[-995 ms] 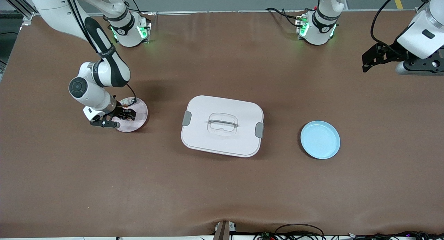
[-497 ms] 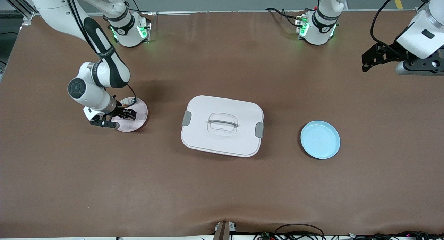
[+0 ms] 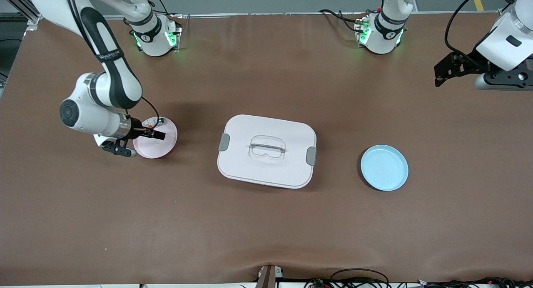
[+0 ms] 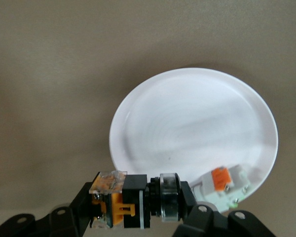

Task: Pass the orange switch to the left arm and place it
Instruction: 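Lift the switch with the right gripper and carry it over the box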

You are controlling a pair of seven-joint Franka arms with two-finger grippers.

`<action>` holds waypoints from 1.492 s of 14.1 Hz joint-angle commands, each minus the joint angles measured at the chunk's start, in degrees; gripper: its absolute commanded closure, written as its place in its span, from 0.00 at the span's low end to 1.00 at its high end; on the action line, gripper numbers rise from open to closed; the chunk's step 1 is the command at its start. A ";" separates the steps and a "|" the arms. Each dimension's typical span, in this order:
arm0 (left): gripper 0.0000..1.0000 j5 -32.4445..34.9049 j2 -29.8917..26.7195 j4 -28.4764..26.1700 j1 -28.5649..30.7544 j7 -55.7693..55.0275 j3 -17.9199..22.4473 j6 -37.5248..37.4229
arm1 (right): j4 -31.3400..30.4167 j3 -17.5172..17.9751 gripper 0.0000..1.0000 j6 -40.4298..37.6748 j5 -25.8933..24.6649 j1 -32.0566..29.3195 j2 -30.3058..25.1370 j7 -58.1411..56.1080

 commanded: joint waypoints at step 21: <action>0.00 -11.27 -0.54 -1.34 -0.22 -4.26 -4.31 1.43 | 47.57 2.14 1.00 -16.24 18.71 22.92 11.24 81.83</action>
